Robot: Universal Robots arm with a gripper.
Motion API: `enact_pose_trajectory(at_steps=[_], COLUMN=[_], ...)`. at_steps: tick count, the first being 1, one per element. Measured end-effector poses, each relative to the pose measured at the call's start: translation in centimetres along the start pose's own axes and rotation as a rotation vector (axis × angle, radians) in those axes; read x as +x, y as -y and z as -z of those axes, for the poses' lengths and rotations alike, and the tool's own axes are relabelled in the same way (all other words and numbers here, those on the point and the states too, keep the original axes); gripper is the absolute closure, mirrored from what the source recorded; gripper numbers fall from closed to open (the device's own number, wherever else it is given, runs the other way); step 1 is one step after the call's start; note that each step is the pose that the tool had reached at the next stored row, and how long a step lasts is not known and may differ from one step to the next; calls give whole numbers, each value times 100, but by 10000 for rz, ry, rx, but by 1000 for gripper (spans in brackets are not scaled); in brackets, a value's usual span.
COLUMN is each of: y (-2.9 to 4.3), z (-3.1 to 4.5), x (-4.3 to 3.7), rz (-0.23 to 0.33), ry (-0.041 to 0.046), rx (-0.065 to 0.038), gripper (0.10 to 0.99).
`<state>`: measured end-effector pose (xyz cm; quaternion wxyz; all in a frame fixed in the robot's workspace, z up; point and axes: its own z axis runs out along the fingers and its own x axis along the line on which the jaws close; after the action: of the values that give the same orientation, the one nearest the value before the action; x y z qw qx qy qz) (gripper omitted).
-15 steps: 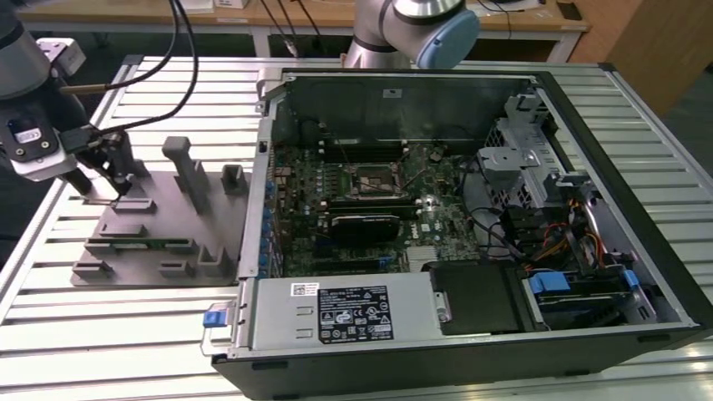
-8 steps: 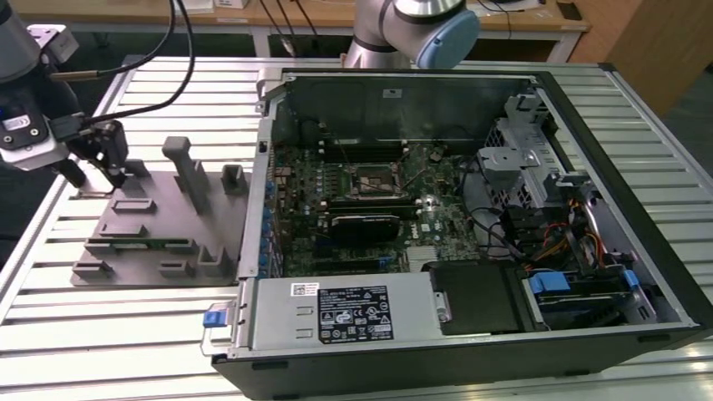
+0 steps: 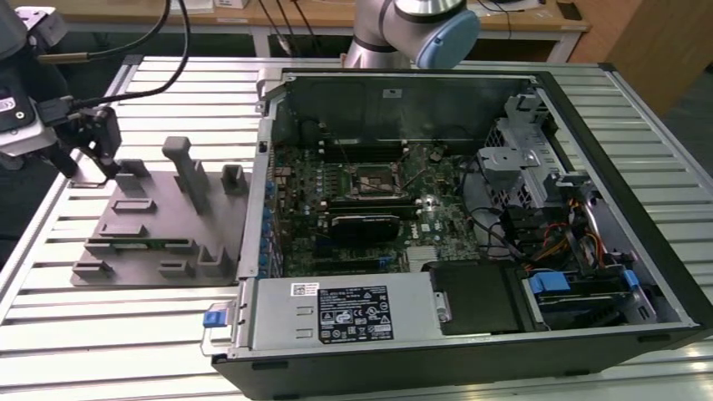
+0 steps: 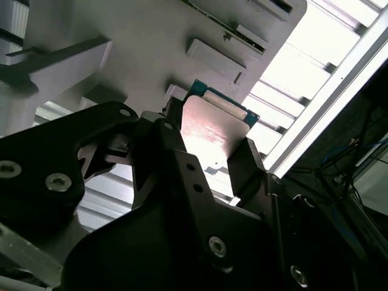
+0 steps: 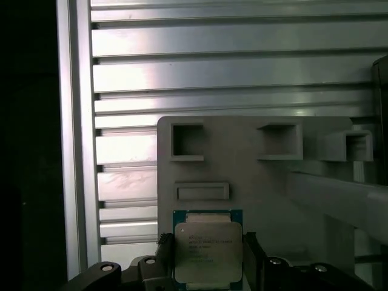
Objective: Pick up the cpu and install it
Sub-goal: 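Pick up the cpu and move it towards the insertion slot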
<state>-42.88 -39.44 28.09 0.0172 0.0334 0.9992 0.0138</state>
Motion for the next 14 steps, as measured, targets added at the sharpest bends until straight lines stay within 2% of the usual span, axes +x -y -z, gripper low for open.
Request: enact_pose_trajectory(at_steps=[14], y=[-12], z=[397], x=[-13], rz=[0], ry=[0], rx=[0], gripper=[545])
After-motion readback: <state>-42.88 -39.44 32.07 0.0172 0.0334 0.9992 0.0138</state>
